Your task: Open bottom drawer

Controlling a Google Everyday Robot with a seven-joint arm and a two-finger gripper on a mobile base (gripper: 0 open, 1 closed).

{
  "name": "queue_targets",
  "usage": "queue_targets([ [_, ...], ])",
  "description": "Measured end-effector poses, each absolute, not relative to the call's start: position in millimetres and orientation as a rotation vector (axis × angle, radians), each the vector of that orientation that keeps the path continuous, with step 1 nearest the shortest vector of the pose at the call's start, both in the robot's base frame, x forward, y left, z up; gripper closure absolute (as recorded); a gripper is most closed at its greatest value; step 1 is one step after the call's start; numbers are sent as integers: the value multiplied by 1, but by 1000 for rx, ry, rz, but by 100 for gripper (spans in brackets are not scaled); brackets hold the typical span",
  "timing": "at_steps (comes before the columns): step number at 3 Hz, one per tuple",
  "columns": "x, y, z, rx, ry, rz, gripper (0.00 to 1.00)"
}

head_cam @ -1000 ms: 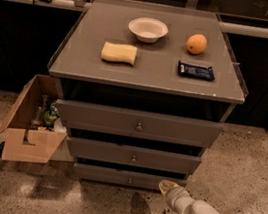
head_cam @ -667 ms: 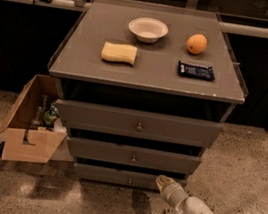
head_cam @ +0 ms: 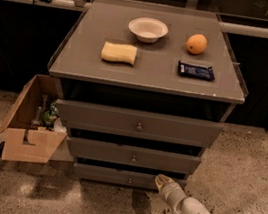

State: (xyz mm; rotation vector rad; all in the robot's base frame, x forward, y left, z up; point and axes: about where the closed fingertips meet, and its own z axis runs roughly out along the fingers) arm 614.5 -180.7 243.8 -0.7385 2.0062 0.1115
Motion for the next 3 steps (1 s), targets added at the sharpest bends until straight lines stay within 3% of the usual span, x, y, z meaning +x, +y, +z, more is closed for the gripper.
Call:
queue_targets([
  [3,680,-180,201,-655,1965,49,100],
])
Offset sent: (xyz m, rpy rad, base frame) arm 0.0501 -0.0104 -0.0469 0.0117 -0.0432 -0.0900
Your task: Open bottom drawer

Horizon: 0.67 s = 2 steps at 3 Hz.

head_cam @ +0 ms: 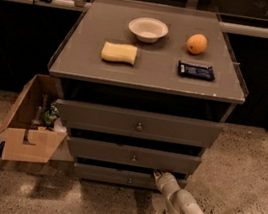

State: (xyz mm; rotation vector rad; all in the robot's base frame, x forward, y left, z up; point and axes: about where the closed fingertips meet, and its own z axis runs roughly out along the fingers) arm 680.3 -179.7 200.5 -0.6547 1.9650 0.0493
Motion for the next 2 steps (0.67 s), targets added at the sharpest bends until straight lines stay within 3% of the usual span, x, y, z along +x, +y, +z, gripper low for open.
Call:
queue_targets([
  [2,683,-180,195,-674,2006,56,100],
])
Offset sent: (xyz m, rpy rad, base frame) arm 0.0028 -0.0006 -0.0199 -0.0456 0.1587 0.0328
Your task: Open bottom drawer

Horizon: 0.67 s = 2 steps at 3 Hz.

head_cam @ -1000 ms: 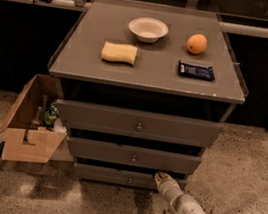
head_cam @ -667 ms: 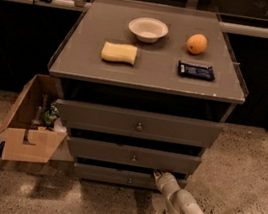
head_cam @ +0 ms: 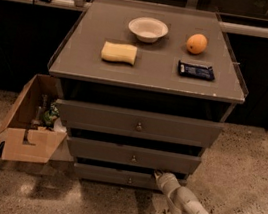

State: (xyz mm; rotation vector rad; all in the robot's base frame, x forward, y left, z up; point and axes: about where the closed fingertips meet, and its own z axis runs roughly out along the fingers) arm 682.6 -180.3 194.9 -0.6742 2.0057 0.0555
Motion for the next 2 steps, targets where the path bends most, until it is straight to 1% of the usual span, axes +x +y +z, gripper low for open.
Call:
queue_targets([
  [2,681,-179,185,-725,2100,84,100],
])
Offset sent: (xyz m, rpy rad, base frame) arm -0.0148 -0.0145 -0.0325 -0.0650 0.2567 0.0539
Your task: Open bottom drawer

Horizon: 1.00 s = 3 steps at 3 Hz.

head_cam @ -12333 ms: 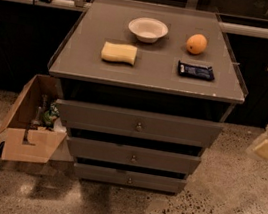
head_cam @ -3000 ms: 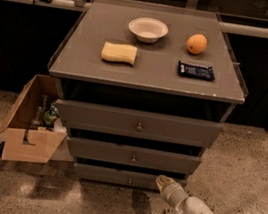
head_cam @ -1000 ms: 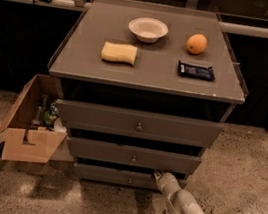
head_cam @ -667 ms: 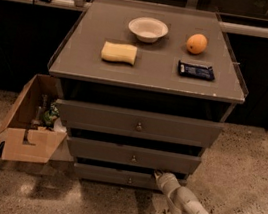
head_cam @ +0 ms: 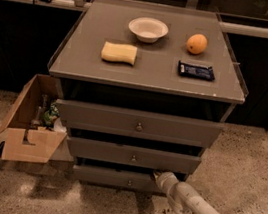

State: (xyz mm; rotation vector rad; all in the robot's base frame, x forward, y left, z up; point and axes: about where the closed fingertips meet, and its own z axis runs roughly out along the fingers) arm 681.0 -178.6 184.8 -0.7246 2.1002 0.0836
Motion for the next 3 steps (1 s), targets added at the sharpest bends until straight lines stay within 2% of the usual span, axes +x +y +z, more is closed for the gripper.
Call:
queue_targets([
  [3,670,-188,180,-726,2169,97,100],
])
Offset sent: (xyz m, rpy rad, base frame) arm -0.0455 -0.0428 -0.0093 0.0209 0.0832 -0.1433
